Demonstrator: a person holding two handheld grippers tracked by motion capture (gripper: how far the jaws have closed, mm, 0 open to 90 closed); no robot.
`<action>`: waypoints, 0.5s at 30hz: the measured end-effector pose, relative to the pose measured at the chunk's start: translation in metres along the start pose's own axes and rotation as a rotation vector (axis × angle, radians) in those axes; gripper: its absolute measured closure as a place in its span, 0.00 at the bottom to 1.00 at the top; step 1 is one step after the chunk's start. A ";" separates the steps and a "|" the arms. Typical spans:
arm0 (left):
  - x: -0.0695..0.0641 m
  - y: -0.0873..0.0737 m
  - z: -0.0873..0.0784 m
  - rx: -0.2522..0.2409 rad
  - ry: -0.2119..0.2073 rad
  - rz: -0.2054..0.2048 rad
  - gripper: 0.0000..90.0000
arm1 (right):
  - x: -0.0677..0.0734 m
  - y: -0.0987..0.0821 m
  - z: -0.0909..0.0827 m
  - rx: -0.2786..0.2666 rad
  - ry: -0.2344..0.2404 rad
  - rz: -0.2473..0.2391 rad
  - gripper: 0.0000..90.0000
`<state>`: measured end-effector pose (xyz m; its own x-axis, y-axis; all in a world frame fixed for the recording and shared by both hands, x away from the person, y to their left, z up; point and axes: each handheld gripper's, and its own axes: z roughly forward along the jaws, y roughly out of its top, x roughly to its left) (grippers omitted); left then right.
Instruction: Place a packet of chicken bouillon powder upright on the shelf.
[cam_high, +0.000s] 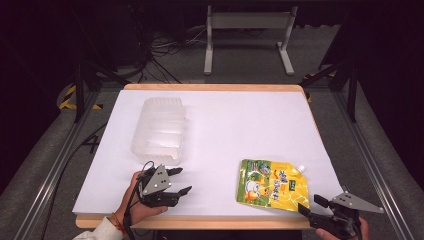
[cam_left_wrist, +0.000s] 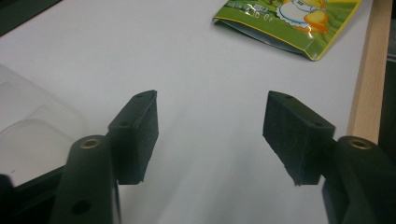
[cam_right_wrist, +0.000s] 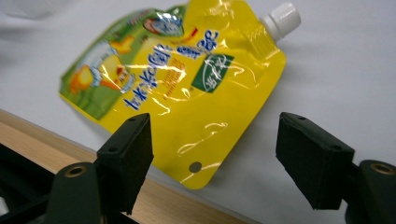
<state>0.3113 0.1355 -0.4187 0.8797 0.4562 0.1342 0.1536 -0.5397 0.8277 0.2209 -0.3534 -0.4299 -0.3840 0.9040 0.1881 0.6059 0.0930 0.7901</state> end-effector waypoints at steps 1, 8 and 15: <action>0.000 0.001 0.003 0.006 -0.004 0.006 0.35 | -0.001 0.000 -0.002 -0.012 0.004 0.003 0.28; -0.004 -0.001 0.013 0.052 -0.007 0.035 0.26 | -0.005 -0.005 0.004 0.014 0.002 0.028 0.27; -0.003 -0.002 0.014 0.054 -0.013 0.024 0.24 | -0.007 -0.006 0.016 0.043 0.064 0.071 0.27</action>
<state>0.3147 0.1257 -0.4280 0.8890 0.4340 0.1461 0.1565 -0.5878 0.7937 0.2311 -0.3533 -0.4453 -0.3814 0.8807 0.2808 0.6623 0.0484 0.7477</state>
